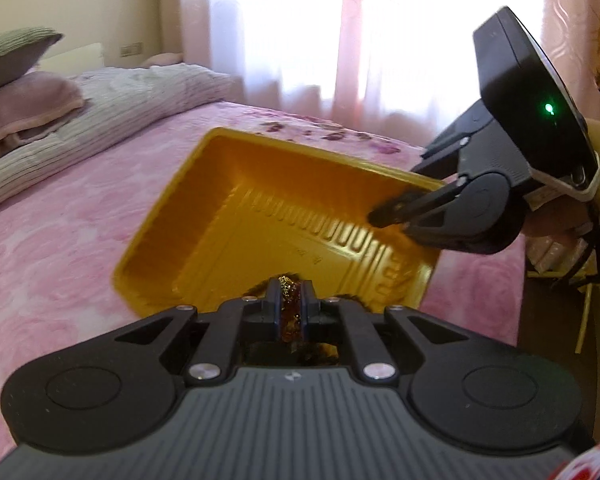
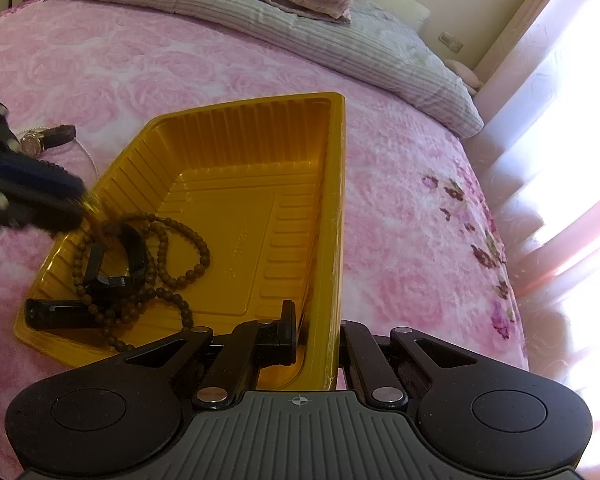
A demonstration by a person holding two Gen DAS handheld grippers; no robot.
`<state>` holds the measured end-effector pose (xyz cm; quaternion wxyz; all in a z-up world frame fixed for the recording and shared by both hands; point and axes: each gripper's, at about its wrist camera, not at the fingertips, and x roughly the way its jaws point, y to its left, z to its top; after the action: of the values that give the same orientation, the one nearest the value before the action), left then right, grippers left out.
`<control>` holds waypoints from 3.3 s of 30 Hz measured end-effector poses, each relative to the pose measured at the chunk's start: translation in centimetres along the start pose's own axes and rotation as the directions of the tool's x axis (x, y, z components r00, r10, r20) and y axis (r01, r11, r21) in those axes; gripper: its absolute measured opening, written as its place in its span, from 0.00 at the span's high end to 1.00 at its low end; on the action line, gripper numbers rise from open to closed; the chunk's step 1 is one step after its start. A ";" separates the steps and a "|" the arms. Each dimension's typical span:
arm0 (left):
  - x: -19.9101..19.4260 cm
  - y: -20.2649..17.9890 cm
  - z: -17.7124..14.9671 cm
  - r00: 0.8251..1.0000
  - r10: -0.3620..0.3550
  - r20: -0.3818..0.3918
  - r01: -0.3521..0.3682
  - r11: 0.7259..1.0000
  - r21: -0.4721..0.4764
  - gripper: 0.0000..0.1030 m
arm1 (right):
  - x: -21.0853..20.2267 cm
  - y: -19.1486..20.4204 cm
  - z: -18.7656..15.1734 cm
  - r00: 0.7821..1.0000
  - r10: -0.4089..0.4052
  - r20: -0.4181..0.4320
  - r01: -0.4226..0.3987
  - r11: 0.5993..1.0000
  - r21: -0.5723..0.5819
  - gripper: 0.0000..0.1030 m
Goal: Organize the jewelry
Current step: 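Carry the amber bracelet into the tray and open the left gripper, then grasp the small gold pearl earring with the left gripper, then carry the earring into the tray and open the left gripper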
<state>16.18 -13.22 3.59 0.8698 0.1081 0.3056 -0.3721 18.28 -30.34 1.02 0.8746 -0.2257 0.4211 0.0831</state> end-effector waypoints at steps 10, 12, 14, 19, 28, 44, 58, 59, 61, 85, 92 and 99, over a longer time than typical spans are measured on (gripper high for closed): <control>1.7 -1.7 0.5 1.000 -0.008 -0.021 0.008 0.999 0.034 0.84 | 0.4 -0.5 -0.5 1.000 0.012 -0.015 -0.011 1.000 0.021 0.95; 1.2 -1.0 0.0 1.000 0.006 -0.018 -0.006 1.000 0.023 0.84 | 0.4 -0.6 -0.6 1.000 0.015 -0.018 -0.014 1.000 0.026 0.95; 0.6 -0.2 -0.4 0.999 0.029 -0.016 -0.029 0.999 0.013 0.84 | 0.4 -0.6 -0.6 1.000 0.016 -0.018 -0.016 0.999 0.029 0.95; -1.7 2.4 -2.3 0.993 0.119 -0.020 -0.120 0.993 -0.014 0.81 | 0.5 -0.7 -0.6 1.000 0.019 -0.019 -0.019 0.999 0.033 0.95; -6.4 9.1 -8.4 0.939 0.337 -0.068 -0.343 0.930 -0.134 0.77 | 0.4 -0.8 -0.7 0.999 0.022 -0.024 -0.021 0.999 0.036 0.95; -9.5 16.6 -15.9 0.829 0.526 -0.190 -0.559 0.787 -0.262 0.76 | 0.4 -0.7 -0.7 0.999 0.015 -0.033 -0.014 1.000 0.026 0.95; -6.4 18.6 -16.7 0.823 0.536 -0.190 -0.569 0.775 -0.275 0.80 | 0.5 -0.8 -0.5 0.999 0.011 -0.043 -0.010 1.000 0.023 0.95; -6.3 18.7 -16.7 0.823 0.535 -0.189 -0.568 0.775 -0.277 0.81 | 0.5 -0.8 -0.6 0.999 0.011 -0.044 -0.010 1.000 0.023 0.95; -6.3 18.9 -16.7 0.823 0.537 -0.188 -0.569 0.774 -0.279 0.84 | 0.5 -0.8 -0.5 0.999 0.011 -0.044 -0.010 1.000 0.023 0.95; -6.3 8.5 -8.0 0.949 0.315 -0.005 -0.311 0.934 -0.178 0.92 | 0.6 -0.8 -0.3 0.999 0.011 -0.040 -0.010 1.000 0.025 0.95; -3.4 4.0 -4.1 0.982 0.180 0.050 -0.174 0.978 -0.117 0.92 | 0.5 -0.7 -0.3 0.999 0.014 -0.031 -0.013 1.000 0.026 0.95; -0.9 0.9 -2.3 0.993 0.108 0.050 -0.106 0.994 -0.039 0.92 | 0.6 -0.6 -0.4 1.000 0.016 -0.026 -0.015 0.999 0.028 0.95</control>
<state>15.31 -11.14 2.32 0.8979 0.0987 0.2834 -0.3222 18.58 -31.12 0.58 0.8713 -0.2112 0.4356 0.0811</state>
